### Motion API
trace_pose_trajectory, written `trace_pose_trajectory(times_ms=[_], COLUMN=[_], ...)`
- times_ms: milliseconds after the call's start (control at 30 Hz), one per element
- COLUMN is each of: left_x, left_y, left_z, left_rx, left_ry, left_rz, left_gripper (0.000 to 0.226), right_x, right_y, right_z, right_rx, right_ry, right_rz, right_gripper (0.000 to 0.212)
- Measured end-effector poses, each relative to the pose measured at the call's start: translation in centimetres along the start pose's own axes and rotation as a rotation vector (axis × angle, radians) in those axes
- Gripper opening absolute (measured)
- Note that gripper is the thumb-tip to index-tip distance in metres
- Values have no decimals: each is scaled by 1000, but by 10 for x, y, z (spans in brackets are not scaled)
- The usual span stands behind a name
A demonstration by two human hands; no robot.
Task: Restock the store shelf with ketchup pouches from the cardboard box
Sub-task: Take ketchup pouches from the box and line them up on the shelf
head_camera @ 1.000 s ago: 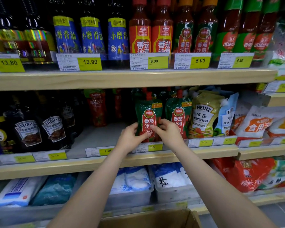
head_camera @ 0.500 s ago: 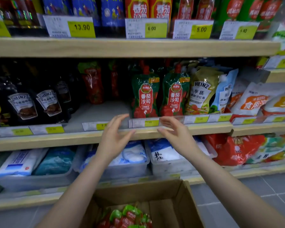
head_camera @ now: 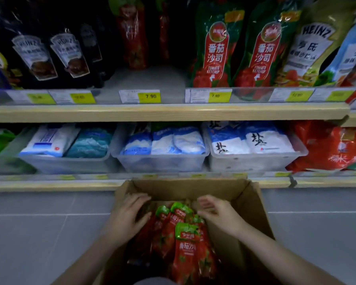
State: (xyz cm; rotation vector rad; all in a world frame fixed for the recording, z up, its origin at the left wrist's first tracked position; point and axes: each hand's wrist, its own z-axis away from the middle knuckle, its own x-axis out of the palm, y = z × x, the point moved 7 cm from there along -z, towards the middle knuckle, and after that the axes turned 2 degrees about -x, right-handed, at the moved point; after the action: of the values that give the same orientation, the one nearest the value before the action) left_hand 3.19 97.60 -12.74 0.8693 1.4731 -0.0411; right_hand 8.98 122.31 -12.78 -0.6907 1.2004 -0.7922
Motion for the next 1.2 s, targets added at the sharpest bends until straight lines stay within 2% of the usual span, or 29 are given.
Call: trace_pose_trajectory(times_ms=[133,467,633,800,1200], left_x=[8,9,10,9,9], left_y=[0,-1,1,1,8], left_z=[10,10,10,9,12], left_rx=[4,-29,-41,-71,-20], left_ry=[25,69,37,10,-17], left_rz=[-21,-23,-34,-54,-158], left_gripper=[33,27,30,34,42], right_x=[32,67,76,74,57], right_y=[32,73,79,73,38], right_z=[-1,-4,-7,-11,6], right_rx=[98,265,351,377,260], right_ry=[-90,-260,-241,-198,-119], right_rz=[68,54,-71,-196,-266], right_gripper=[38,45,39,8,17])
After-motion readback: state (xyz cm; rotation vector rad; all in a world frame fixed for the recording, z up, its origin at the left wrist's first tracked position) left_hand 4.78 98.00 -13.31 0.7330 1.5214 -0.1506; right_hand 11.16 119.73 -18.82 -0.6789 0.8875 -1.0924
